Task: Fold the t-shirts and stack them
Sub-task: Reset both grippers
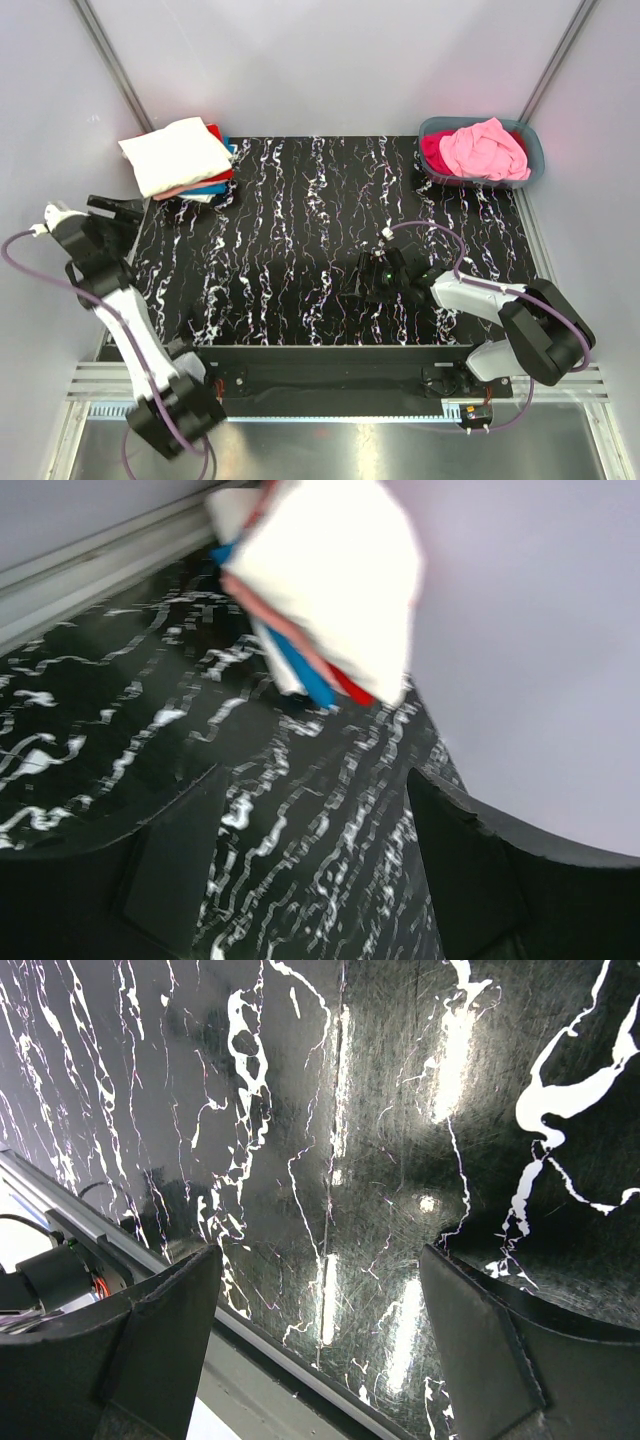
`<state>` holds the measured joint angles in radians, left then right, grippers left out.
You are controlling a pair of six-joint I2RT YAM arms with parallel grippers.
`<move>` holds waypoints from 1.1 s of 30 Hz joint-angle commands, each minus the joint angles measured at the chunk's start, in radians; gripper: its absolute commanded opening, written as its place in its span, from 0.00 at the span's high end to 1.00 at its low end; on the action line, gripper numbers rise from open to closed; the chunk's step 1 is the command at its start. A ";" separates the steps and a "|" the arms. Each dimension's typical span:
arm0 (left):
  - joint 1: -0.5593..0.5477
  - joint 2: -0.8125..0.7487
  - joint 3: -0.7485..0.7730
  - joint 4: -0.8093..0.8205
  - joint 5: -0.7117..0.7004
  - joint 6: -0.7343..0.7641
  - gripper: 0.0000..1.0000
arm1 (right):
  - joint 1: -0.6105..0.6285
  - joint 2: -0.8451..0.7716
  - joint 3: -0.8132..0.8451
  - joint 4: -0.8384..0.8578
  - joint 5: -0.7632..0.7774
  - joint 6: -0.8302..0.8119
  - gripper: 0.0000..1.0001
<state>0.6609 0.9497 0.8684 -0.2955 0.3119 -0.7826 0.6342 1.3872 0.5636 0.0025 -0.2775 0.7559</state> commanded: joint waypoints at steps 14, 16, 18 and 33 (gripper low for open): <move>-0.714 -0.237 0.010 -0.342 -0.080 0.245 0.01 | 0.013 -0.027 0.021 -0.021 0.014 -0.007 0.12; -0.829 -0.204 0.050 -0.395 -0.209 0.305 0.01 | 0.015 -0.027 0.024 -0.027 0.012 -0.007 0.11; -0.990 -0.212 0.060 -0.448 -0.397 0.328 0.01 | 0.015 -0.027 0.024 -0.027 0.014 -0.006 0.11; -1.060 -0.287 -0.026 -0.380 -0.255 0.424 0.01 | 0.018 -0.017 0.032 -0.035 0.014 0.003 0.11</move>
<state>-0.3958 0.7055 0.8539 -0.7341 0.0383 -0.3874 0.6376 1.3869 0.5640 -0.0280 -0.2779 0.7567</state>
